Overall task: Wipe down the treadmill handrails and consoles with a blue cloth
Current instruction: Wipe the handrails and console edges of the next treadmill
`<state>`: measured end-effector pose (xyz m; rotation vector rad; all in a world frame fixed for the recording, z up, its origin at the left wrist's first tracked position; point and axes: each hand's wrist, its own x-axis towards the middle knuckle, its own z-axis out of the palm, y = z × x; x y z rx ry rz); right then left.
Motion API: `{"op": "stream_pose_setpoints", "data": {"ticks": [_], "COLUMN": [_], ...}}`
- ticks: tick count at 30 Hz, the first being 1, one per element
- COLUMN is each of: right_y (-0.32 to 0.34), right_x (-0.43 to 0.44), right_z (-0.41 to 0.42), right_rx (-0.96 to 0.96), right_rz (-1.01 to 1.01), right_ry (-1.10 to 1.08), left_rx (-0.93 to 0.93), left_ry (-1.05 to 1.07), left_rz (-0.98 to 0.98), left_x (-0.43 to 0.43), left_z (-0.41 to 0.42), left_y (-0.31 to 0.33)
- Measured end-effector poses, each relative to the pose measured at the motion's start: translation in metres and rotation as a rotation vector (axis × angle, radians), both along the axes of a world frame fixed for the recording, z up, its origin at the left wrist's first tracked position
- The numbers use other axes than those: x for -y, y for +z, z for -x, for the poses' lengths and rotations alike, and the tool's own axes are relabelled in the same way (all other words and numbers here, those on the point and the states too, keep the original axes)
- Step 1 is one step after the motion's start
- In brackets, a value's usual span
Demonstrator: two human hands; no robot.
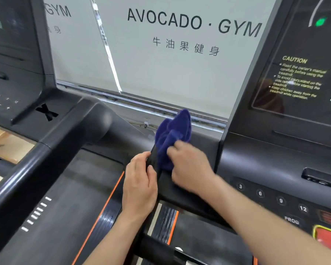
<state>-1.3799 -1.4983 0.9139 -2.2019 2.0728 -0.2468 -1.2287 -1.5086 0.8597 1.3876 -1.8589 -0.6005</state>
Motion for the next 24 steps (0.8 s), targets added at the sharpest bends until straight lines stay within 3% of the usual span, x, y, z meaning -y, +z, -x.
{"op": "stream_pose_setpoints", "data": {"ticks": [2,4,6,8,14,16,19,24], "right_y": [0.004,0.002,-0.012,-0.029,-0.047,-0.042,-0.041,-0.06], "right_x": [-0.029,-0.03,-0.017,0.002,0.063,0.065,0.053,0.022], "right_z": [-0.021,-0.031,-0.034,-0.033,0.03,0.053,0.045,-0.037], "right_rx": [0.07,0.144,0.113,0.081,-0.073,-0.054,-0.005,0.129], "right_rz": [0.04,0.064,0.186,0.187,0.066,-0.053,-0.047,0.247], "right_ry": [0.059,-0.023,-0.123,-0.168,-0.203,-0.307,-0.358,-0.069], "left_rx": [-0.033,-0.039,-0.05,-0.056,0.381,0.416,0.286,-0.091], "left_ry": [0.001,-0.013,0.029,0.074,-0.062,-0.059,-0.07,0.126], "left_rz": [0.001,0.019,0.0,-0.058,0.01,-0.024,-0.017,-0.043], "left_x": [-0.001,-0.001,0.001,0.002,0.0,-0.001,0.0,0.0], "left_z": [0.0,-0.003,-0.005,-0.005,0.007,0.008,0.007,-0.001], "left_y": [0.002,0.0,-0.003,-0.005,-0.009,-0.009,-0.007,0.005]}}
